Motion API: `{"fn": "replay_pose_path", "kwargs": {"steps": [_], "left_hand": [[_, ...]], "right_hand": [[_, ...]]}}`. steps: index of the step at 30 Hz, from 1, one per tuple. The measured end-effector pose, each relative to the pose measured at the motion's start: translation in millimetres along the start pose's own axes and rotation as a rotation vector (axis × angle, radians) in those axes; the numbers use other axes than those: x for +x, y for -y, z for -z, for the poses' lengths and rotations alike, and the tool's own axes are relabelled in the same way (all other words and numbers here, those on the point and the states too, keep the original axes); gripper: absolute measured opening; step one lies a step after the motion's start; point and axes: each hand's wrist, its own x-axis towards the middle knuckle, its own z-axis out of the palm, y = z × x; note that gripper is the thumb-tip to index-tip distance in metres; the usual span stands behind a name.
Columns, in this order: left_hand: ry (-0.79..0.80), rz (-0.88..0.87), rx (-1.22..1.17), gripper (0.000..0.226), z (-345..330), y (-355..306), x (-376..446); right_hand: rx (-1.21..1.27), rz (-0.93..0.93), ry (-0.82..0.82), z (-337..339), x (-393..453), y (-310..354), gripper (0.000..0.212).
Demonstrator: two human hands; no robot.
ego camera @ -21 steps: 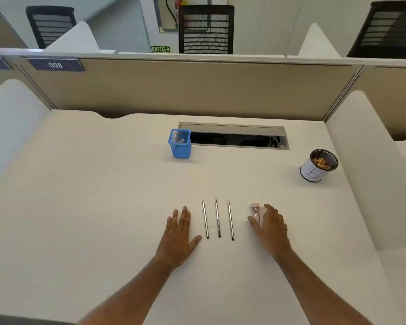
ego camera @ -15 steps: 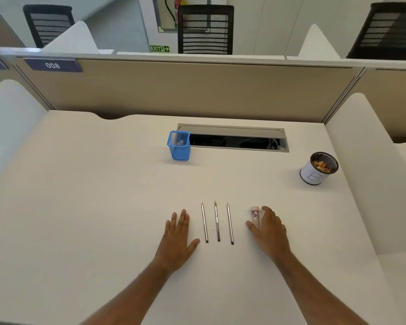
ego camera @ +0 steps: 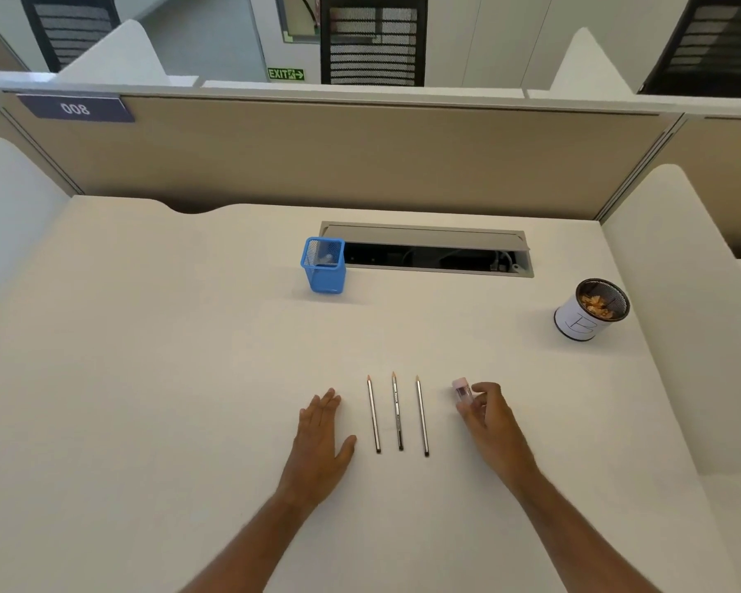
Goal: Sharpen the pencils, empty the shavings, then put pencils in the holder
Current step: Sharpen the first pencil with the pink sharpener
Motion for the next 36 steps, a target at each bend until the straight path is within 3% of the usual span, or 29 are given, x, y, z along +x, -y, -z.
{"fn": "replay_pose_path", "kwargs": {"steps": [3,7,10,14,19,27,31,36], "left_hand": [[-0.100,0.097,-0.192,0.064,7,-14,0],[-0.101,0.165,-0.413,0.042,18,-37,1],[-0.064,0.127,-0.595,0.023,28,-58,4],[-0.057,0.051,-0.816,0.027,45,-87,3],[-0.053,-0.007,-0.925,0.031,57,-105,0],[-0.153,0.012,-0.909,0.021,63,-107,-1],[-0.194,0.020,-0.871,0.028,63,-104,1],[-0.135,0.102,-0.965,0.026,64,-103,6]], "right_hand": [[0.305,0.007,0.109,-5,-8,19,0.015],[0.465,0.061,0.278,-8,-23,46,0.018],[0.545,0.070,0.328,-7,-29,65,0.025],[0.644,0.060,0.363,-9,-35,83,0.035],[0.829,-0.014,0.455,-14,-37,91,0.039],[0.855,-0.071,0.475,-23,-41,94,0.041],[0.879,-0.097,0.492,-26,-43,94,0.039],[0.908,-0.108,0.522,-25,-42,92,0.037]]}}
